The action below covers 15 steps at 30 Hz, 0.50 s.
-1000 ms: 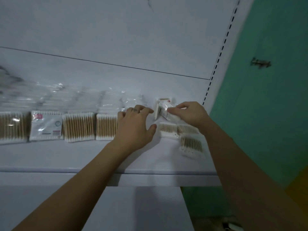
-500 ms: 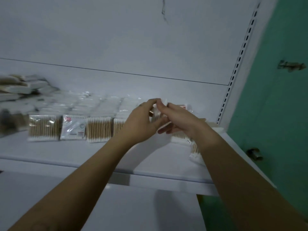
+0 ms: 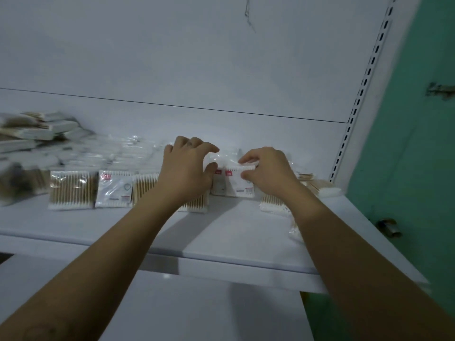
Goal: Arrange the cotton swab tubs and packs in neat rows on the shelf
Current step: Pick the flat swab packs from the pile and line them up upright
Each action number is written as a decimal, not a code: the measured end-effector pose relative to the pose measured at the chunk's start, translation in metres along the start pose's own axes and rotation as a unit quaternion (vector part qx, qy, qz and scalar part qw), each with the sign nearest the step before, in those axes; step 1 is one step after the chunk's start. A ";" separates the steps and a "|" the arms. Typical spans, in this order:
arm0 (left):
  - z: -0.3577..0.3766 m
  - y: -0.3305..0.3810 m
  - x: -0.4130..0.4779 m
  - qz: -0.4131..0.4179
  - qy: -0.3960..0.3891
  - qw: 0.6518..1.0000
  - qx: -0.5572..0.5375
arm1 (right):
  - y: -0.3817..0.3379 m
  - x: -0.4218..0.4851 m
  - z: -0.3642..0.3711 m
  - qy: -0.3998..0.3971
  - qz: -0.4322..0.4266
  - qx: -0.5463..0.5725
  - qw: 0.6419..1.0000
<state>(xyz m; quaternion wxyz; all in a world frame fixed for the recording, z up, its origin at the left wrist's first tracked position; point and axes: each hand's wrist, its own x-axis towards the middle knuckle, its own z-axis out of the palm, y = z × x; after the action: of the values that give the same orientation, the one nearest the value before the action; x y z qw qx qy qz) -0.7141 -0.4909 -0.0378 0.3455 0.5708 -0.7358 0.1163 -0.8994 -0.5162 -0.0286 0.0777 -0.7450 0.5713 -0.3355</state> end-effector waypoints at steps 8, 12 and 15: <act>0.007 -0.017 -0.019 0.024 -0.045 0.996 0.075 | -0.001 0.011 0.038 -0.003 -0.004 -0.066 0.998; 0.010 -0.019 -0.022 0.048 -0.016 0.996 0.079 | -0.005 0.016 0.041 0.015 -0.028 -0.144 0.989; 0.014 -0.016 -0.019 0.076 0.000 0.993 0.090 | -0.008 0.018 0.040 -0.006 -0.052 -0.159 0.986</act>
<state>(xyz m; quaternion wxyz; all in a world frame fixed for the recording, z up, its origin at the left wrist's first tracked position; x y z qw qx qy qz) -0.7020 -0.4893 -0.0639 0.2828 0.5417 -0.7639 0.2076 -0.8671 -0.5410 -0.0477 -0.0554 -0.7788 0.5771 -0.2393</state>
